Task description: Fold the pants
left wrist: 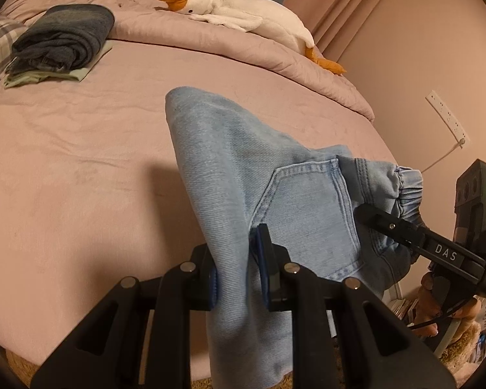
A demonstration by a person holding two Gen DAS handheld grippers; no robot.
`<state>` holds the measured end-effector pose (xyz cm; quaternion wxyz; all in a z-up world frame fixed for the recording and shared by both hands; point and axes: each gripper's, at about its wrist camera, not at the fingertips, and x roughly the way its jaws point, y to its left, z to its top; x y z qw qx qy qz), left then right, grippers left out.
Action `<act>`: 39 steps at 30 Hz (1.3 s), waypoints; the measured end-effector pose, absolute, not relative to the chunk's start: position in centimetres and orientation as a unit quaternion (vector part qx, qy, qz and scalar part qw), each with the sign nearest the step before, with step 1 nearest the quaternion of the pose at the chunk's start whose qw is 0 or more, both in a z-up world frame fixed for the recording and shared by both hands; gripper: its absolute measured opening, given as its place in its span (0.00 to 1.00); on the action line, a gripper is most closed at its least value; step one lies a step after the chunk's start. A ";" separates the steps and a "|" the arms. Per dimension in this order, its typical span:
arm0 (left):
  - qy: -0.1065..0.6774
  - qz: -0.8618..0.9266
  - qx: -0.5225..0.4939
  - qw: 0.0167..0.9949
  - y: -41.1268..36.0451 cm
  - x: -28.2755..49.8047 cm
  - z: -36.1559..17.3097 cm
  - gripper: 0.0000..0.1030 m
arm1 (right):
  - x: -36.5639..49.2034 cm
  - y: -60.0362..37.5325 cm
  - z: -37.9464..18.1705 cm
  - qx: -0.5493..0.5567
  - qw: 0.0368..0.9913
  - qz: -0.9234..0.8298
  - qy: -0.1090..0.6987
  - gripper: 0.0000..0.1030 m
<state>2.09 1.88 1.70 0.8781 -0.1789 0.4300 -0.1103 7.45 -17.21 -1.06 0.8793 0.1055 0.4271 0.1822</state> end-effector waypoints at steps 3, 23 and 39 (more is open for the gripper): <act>0.428 -0.110 -0.174 0.880 1.8 3.1 1.9 0.18 | 7.9 -17.0 -1.0 0.103 0.881 0.173 0.428 0.49; 0.437 -0.084 -0.145 0.884 2.3 10.3 -0.1 0.18 | 13.7 -15.5 -2.1 0.083 0.882 0.148 0.439 0.49; 0.491 -0.052 -0.150 0.856 2.6 12.8 -5.3 0.27 | 16.7 -15.8 -7.0 0.086 0.854 0.128 0.497 0.51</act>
